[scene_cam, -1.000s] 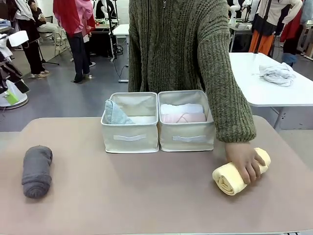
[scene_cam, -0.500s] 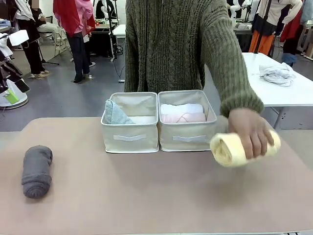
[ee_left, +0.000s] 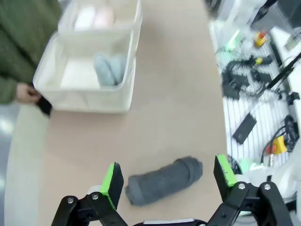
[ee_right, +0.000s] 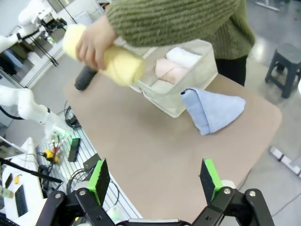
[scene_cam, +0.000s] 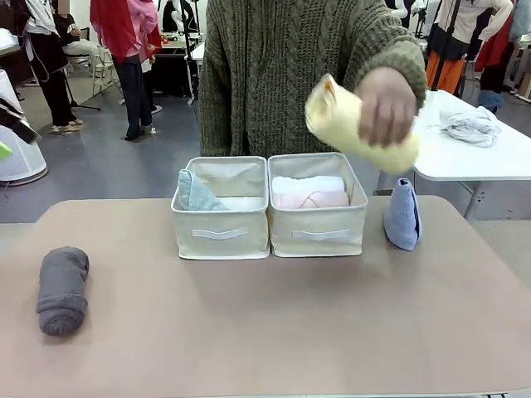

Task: Sort the towels based on their folding style.
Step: Pick up another triangle-folded towel from the table and place it in the left Fabric basket.

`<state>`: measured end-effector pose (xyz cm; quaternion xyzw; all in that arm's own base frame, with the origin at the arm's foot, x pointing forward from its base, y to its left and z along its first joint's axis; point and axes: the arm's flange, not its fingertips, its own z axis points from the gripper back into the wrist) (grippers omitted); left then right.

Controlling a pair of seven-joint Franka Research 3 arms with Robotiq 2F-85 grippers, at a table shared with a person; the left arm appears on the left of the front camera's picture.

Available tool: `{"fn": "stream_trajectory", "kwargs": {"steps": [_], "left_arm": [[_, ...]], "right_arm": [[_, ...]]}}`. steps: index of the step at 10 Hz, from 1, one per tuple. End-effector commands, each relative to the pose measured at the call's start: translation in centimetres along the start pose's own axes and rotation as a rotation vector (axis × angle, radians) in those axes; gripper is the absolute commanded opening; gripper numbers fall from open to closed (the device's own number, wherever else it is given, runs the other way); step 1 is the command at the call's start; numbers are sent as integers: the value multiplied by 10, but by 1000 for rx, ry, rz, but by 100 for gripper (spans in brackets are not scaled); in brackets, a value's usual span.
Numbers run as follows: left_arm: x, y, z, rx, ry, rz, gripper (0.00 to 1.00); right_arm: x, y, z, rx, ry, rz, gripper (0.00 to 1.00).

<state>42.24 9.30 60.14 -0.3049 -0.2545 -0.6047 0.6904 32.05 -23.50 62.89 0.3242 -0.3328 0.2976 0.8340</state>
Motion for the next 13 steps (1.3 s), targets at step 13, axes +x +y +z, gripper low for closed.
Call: {"fn": "stream_trajectory", "kwargs": {"steps": [13], "left_arm": [[-156,8,154,322,-278,243,100]], "right_arm": [[0,0,-1,13,-14,19,100]]}}
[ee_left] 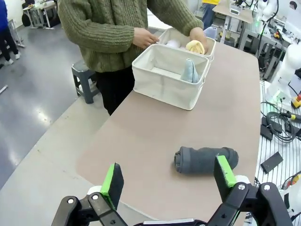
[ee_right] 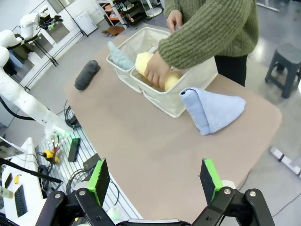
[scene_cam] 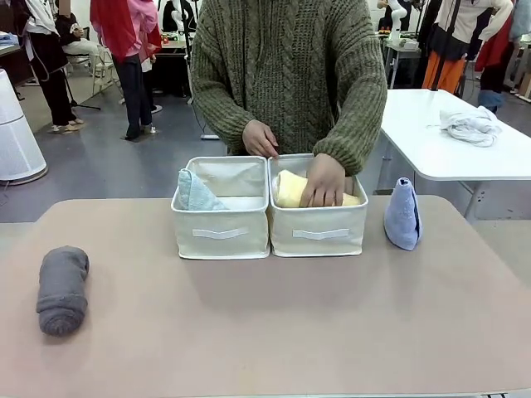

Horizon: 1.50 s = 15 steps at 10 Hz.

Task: Sort the towels based on their folding style.
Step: Pick up another triangle-folded towel from the table and place it in the left Fabric basket.

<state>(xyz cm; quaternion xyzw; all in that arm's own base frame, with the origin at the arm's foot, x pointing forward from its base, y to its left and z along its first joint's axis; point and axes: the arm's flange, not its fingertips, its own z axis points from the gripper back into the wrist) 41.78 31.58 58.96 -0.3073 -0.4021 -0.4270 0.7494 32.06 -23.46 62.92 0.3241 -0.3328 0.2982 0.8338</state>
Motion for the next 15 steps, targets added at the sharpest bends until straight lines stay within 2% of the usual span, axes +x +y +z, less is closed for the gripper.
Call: {"fn": "stream_trajectory", "kwargs": {"steps": [1,9,10,11,13,15], "left_arm": [[-2,0,2,3,0,-2,100],[-2,0,2,3,0,-2,100],[-2,0,2,3,0,-2,100],[-2,0,2,3,0,-2,100],[-2,0,2,3,0,-2,100],[-2,0,2,3,0,-2,100]], "right_arm": [[0,-1,-1,12,-14,17,100],[0,0,0,0,0,0,100],[17,8,-14,-93,60,-30,100],[39,7,-39,-161,173,-80,100],[87,7,-81,-299,265,-150,100],[122,13,-135,-481,348,-156,100]]}}
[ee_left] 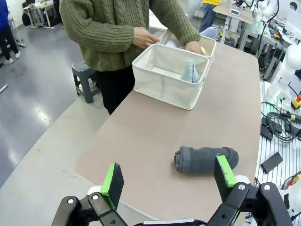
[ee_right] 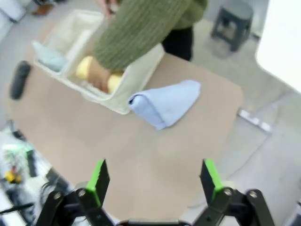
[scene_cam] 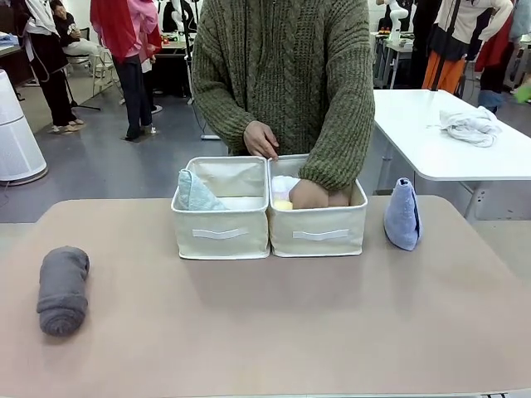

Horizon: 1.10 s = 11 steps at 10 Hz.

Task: Sort the towels based on their folding style.
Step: Pick up another triangle-folded towel from the table and place it in the left Fabric basket.

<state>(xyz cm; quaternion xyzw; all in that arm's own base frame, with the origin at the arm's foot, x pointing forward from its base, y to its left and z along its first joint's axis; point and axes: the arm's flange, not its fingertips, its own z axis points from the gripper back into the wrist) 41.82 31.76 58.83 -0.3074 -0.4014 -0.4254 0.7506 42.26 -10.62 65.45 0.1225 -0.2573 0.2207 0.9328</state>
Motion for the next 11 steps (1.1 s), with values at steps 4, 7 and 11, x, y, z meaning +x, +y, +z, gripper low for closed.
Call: {"fn": "stream_trajectory", "kwargs": {"steps": [4,7,11], "left_arm": [[0,-1,1,2,-1,-6,100],[0,-1,1,2,-1,-6,100],[0,-1,1,2,-1,-6,100]], "right_arm": [[20,17,-17,-71,35,-4,100],[20,17,-17,-71,35,-4,100],[62,81,-80,-308,246,-134,100]]}}
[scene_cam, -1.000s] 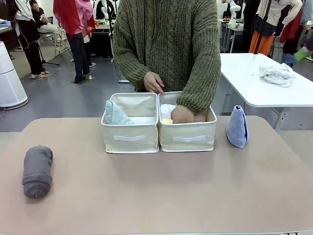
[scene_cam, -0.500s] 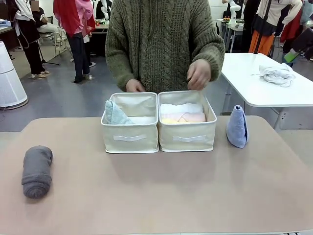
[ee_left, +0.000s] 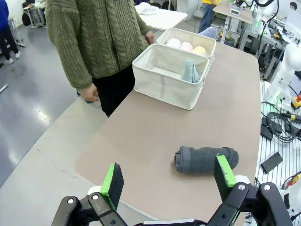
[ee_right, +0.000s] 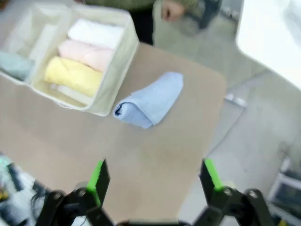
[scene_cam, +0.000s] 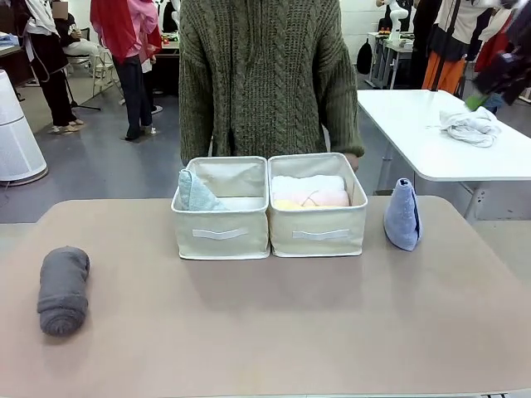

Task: Sort the towels based on their folding style.
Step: Pick up another triangle-folded towel from the table and place it in the left Fabric basket.

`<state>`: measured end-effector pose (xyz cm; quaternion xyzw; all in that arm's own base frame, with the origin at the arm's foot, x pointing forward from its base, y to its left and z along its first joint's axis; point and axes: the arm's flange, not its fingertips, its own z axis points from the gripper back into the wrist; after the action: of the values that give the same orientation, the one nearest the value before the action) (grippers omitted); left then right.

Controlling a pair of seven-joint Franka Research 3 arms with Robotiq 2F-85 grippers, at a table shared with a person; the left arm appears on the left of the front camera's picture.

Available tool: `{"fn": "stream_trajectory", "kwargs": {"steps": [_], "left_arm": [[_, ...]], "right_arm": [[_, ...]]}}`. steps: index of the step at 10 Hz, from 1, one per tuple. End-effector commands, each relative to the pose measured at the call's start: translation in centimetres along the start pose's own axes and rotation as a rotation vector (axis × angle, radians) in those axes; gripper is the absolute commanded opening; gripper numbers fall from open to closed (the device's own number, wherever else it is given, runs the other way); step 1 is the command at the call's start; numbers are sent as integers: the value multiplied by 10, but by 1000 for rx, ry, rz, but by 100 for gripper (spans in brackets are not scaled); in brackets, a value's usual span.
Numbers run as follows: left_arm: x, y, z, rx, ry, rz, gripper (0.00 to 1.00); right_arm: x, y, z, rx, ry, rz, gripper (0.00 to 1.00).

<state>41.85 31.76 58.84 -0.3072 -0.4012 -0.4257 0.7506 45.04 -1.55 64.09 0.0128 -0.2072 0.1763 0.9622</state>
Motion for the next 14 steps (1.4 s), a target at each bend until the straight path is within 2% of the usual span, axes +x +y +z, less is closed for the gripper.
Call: {"fn": "stream_trajectory", "kwargs": {"steps": [1,3,5,6,7,9,10,11,14], "left_arm": [[-1,-1,1,2,-2,-5,100],[-1,-1,1,2,-2,-5,100],[-1,-1,1,2,-2,-5,100],[-1,-1,1,2,-2,-5,100],[-1,-1,1,2,-2,-5,100],[-1,-1,1,2,-2,-5,100],[-1,-1,1,2,-2,-5,100],[-1,-1,1,2,-2,-5,100],[-1,-1,1,2,-2,-5,100]], "right_arm": [[37,36,-40,-151,167,-141,100],[69,58,-89,-289,266,-248,100],[85,62,-122,-237,337,-300,100],[93,58,-137,-191,356,-339,100],[97,54,-158,-107,415,-378,100],[96,45,-156,-3,414,-419,100],[95,42,-150,-3,383,-426,100],[90,52,-170,-65,418,-394,100],[93,48,-163,-33,407,-415,100]]}}
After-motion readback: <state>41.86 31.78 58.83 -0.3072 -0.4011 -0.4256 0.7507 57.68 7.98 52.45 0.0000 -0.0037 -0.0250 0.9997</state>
